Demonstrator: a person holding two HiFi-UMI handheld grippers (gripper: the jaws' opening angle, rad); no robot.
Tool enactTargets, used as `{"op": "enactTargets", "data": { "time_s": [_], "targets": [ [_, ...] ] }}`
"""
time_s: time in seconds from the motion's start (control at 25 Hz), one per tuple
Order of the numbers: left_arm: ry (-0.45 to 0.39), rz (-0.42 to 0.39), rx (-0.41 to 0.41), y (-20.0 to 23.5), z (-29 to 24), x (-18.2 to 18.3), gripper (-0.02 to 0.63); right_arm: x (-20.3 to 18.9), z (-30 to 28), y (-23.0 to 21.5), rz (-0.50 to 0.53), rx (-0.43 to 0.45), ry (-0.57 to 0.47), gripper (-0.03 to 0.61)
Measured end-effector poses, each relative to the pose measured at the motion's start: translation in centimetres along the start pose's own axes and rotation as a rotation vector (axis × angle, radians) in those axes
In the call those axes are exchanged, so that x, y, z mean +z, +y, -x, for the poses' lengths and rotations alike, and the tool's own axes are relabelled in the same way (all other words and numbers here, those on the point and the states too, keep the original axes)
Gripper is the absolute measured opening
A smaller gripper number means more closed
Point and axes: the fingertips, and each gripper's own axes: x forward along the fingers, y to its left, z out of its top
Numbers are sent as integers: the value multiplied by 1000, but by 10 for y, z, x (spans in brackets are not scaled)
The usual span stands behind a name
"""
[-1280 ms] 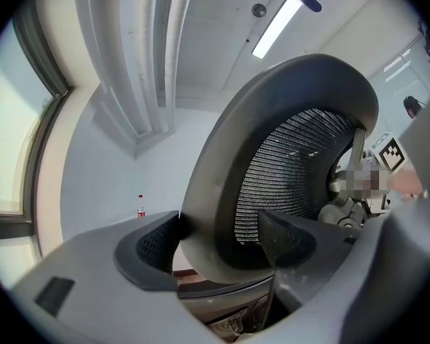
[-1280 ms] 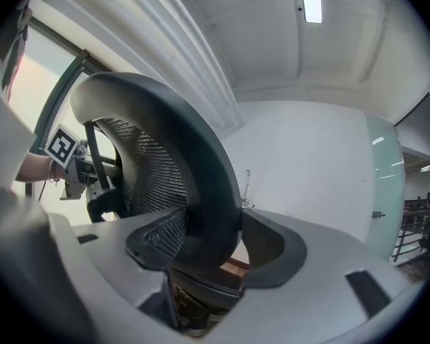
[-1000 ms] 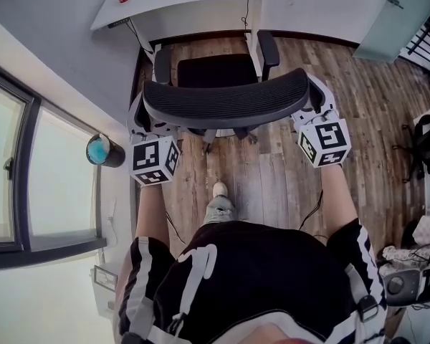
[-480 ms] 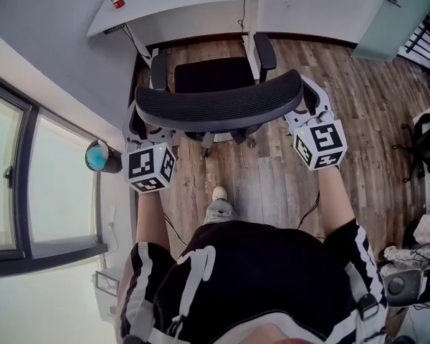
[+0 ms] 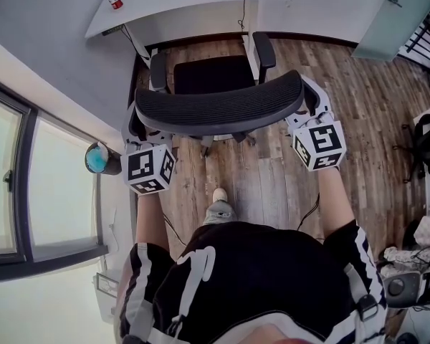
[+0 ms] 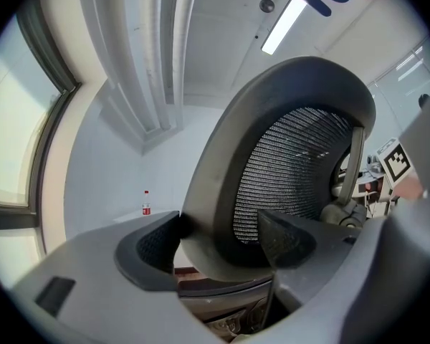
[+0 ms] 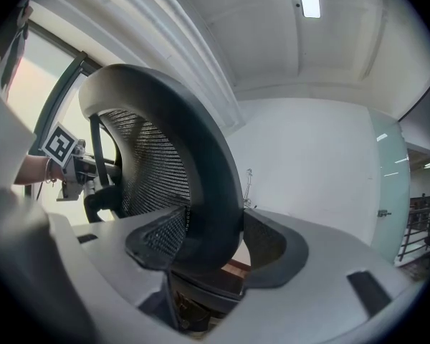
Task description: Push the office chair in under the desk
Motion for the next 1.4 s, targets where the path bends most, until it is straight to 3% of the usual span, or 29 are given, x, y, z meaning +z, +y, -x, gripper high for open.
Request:
{"op": "enactTargets", "data": {
  "time_s": [1.4],
  "targets": [
    [17, -27, -24, 34, -102, -8, 314, -7, -98, -45, -18, -65, 44, 242]
  ]
}}
